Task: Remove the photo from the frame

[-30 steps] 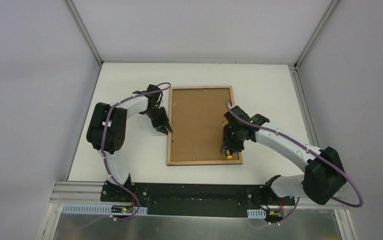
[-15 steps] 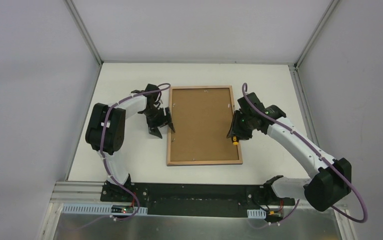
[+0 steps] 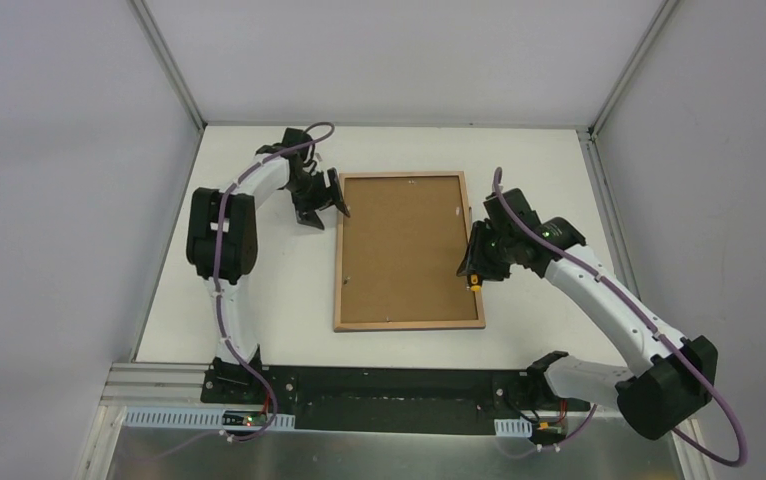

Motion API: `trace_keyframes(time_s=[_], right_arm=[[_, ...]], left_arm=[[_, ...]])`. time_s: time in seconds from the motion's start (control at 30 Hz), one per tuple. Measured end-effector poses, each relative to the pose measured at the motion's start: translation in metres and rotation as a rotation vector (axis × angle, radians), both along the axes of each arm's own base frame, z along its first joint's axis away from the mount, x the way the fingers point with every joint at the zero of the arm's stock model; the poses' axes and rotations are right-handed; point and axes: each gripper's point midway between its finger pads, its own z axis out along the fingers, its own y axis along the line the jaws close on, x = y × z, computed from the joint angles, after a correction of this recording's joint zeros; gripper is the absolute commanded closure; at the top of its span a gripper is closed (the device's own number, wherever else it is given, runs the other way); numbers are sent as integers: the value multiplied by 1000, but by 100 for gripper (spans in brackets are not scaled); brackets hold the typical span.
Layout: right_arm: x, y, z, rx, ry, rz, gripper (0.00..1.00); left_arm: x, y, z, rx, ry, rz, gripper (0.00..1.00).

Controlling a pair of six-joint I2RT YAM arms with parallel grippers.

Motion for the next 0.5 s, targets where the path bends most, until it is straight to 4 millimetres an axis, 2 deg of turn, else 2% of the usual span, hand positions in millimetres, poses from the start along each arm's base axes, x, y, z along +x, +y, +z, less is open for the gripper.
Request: trace_keyframes(time_s=[0.23,0.37,0.5], right_arm=[[-7,-5,4,-12,-10,38,100],[-12,-10,8,-9,-15,47,100],[-13,-15,13,-2,-30,45,100]], left_arm=[[67,-1,-19,-33,-32,30,37],[94,-3,-21,-43,-58,58,42],[107,-6,-22,-53,-65,84,53]])
